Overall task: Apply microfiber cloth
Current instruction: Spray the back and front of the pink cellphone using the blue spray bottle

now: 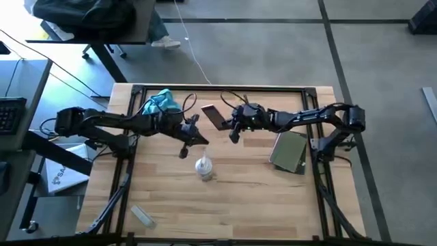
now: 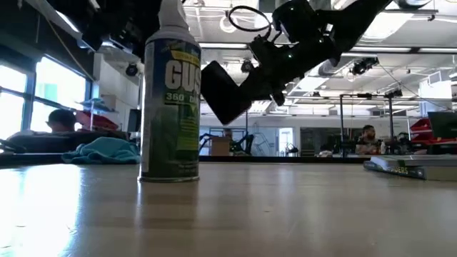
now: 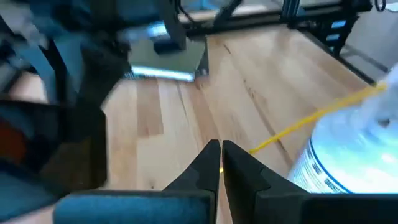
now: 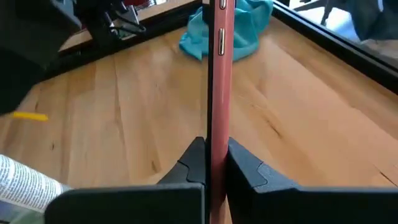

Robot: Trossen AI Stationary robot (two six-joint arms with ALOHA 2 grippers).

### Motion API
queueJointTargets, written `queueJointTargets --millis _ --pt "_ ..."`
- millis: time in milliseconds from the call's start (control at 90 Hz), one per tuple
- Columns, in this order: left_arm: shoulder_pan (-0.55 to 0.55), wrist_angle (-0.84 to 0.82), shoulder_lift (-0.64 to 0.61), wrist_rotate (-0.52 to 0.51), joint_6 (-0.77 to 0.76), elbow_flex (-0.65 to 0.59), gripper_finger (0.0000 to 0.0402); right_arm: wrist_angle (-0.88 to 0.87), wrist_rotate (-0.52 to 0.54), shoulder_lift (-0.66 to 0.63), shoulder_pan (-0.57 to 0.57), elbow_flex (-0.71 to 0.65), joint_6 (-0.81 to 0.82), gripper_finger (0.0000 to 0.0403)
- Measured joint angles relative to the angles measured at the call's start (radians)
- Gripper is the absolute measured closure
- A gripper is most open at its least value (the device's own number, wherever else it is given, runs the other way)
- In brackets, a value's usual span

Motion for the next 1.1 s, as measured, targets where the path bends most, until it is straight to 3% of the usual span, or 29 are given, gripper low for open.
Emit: queueJointTargets --millis 422,700,989,1100 --pt "-0.034 -0.003 -0.201 0.023 -0.012 0.026 0.0402 0.001 -0.006 -0.038 0.038 0.000 -0.039 0.0403" --pt "-0.124 0.005 -0.109 0.020 -0.020 0.018 0.0401 0.011 -0.006 -0.038 0.046 0.000 -0.053 0.0403" --pt "-0.134 0.034 -0.066 0.023 -0.015 0.018 0.0402 0.007 -0.005 -0.038 0.046 0.000 -0.053 0.0403" --pt "-0.134 0.031 -0.066 0.075 -0.015 0.018 0.0402 0.007 -0.005 -0.038 0.046 0.000 -0.053 0.0403"
